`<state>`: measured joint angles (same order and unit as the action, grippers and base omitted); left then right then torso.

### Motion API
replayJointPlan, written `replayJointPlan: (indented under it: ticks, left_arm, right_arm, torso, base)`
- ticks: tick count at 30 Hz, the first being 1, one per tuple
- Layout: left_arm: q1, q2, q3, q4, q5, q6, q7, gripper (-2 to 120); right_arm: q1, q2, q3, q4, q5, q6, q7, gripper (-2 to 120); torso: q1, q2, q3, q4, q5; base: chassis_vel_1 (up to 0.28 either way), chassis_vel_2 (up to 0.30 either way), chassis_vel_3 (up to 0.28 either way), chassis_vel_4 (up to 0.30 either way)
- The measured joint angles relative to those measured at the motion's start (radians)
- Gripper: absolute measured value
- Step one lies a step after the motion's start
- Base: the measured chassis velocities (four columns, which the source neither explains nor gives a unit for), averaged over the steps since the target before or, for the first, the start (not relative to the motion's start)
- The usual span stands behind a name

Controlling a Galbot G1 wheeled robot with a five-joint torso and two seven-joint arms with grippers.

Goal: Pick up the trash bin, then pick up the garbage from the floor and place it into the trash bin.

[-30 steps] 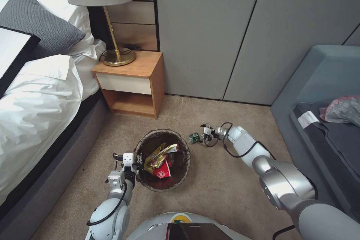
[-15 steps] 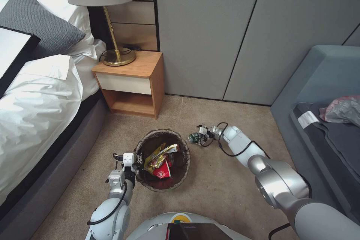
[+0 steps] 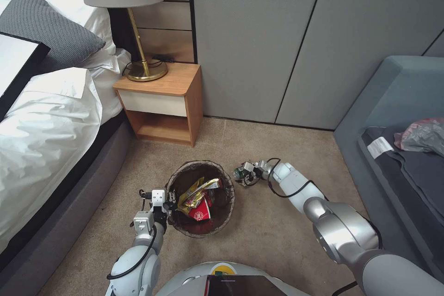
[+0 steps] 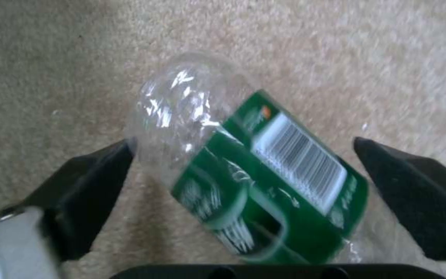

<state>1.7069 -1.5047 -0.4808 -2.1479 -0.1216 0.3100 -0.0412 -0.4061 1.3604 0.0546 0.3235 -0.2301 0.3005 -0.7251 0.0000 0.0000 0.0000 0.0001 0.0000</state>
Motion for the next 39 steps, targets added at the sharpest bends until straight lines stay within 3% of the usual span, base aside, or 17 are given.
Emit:
replayJointPlan:
  ticks: [16, 20, 28, 34, 38, 39]
  left_arm:
    - [-0.009, 0.003, -0.002, -0.001, -0.009, 0.003, -0.001, 2]
    - [-0.012, 0.004, -0.005, -0.001, -0.014, 0.004, -0.002, 2]
    - [-0.017, 0.003, -0.005, 0.010, -0.015, 0.005, -0.002, 2]
    - [-0.020, 0.006, -0.002, 0.027, -0.015, 0.005, -0.002, 2]
    - [-0.025, 0.008, 0.001, 0.038, -0.015, 0.007, -0.003, 2]
    - [-0.025, 0.008, 0.001, 0.038, -0.015, 0.007, -0.003, 2]
  right_arm:
    - [-0.016, -0.022, 0.007, -0.001, 0.041, -0.018, 0.000, 38]
    - [-0.016, -0.023, 0.007, 0.001, 0.043, -0.015, 0.006, 30]
    - [-0.043, -0.023, 0.040, 0.048, 0.079, 0.049, 0.070, 30]
    - [-0.122, -0.042, 0.055, 0.252, 0.238, 0.101, 0.154, 30]
    - [-0.249, -0.079, 0.055, 0.593, 0.406, 0.081, 0.226, 30]
    - [-0.249, -0.079, 0.055, 0.593, 0.406, 0.081, 0.226, 30]
  torso:
    - [0.000, 0.000, 0.000, -0.0001, 0.0000]
    - [0.000, 0.000, 0.000, 0.0000, 0.0000]
    - [0.000, 0.000, 0.000, 0.0000, 0.0000]
    - [0.000, 0.000, 0.000, 0.0002, 0.0000]
    - [0.000, 0.000, 0.000, 0.0000, -0.0001]
    - [0.000, 0.000, 0.000, 0.0000, -0.0001]
  base:
    - [0.000, 0.000, 0.000, 0.000]
    - [0.000, 0.000, 0.000, 0.000]
    - [0.000, 0.000, 0.000, 0.000]
    - [0.000, 0.000, 0.000, 0.000]
    - [0.000, 0.000, 0.000, 0.000]
    - [0.000, 0.000, 0.000, 0.000]
